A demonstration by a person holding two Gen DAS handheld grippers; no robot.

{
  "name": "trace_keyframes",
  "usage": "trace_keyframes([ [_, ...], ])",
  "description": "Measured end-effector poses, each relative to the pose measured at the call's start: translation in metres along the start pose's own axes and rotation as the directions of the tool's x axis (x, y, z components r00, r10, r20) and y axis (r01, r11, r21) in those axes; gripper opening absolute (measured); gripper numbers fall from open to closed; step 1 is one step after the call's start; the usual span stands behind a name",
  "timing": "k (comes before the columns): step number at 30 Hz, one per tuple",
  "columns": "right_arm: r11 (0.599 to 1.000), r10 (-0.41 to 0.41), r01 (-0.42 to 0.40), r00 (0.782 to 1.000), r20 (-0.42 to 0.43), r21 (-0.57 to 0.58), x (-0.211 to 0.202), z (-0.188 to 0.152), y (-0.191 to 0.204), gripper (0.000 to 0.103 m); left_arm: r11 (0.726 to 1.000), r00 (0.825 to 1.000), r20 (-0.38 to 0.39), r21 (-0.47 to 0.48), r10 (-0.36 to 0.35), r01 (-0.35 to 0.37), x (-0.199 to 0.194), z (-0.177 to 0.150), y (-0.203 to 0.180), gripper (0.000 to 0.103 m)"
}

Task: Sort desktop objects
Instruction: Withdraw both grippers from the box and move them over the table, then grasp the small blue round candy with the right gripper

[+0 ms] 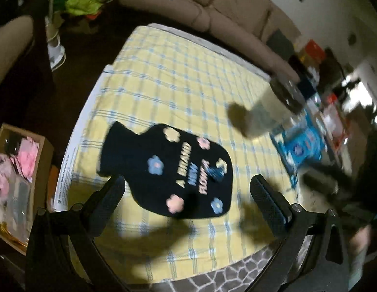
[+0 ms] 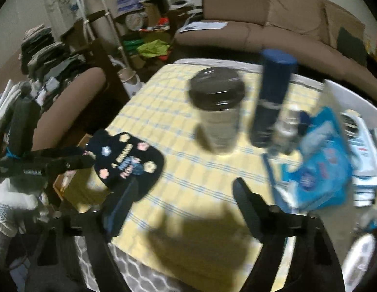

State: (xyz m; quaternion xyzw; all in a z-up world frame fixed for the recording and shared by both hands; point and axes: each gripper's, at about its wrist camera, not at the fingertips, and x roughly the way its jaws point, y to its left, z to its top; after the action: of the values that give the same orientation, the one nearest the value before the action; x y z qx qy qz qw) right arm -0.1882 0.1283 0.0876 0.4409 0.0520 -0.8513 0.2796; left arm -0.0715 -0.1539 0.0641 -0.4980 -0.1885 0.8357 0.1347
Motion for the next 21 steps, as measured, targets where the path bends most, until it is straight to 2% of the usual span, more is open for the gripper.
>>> trace_keyframes([
  [1,1.0,0.008,-0.009,1.0,-0.005,-0.015,0.01,0.0,0.007,0.06,1.0,1.0,0.005,-0.019,-0.011,0.011,-0.003,0.002,0.006,0.103],
  [3,0.998,0.022,-0.023,1.0,-0.022,-0.063,0.031,0.0,0.024,0.049,0.998,0.999,0.012,-0.051,-0.029,0.03,-0.004,0.004,0.014,0.103],
  [4,0.995,0.029,-0.031,0.999,-0.031,-0.092,0.044,0.0,0.035,0.047,0.997,0.999,0.014,-0.062,-0.037,0.038,-0.004,0.005,0.017,0.103],
  [12,0.992,0.066,-0.07,0.997,-0.038,-0.109,0.098,-0.004,0.049,0.047,0.996,0.999,0.008,-0.065,-0.054,0.054,-0.002,0.008,0.013,0.103],
  [15,0.991,0.061,-0.066,0.997,-0.05,-0.114,0.111,-0.006,0.049,0.045,0.996,0.998,0.01,-0.064,-0.058,0.059,0.0,0.008,0.009,0.103],
  [18,0.99,0.066,-0.068,0.998,-0.02,-0.12,0.113,-0.006,0.049,0.045,0.995,0.998,0.016,-0.071,-0.064,0.065,0.002,0.007,0.006,0.103],
  [20,0.992,0.055,-0.057,0.998,-0.016,-0.114,0.113,-0.006,0.047,0.038,0.995,0.998,0.016,-0.068,-0.065,0.066,0.002,0.007,0.004,0.103],
  [21,0.992,0.056,-0.057,0.998,-0.015,-0.113,0.112,-0.006,0.046,0.024,0.996,0.998,0.016,-0.063,-0.063,0.064,0.003,0.007,0.003,0.103],
])
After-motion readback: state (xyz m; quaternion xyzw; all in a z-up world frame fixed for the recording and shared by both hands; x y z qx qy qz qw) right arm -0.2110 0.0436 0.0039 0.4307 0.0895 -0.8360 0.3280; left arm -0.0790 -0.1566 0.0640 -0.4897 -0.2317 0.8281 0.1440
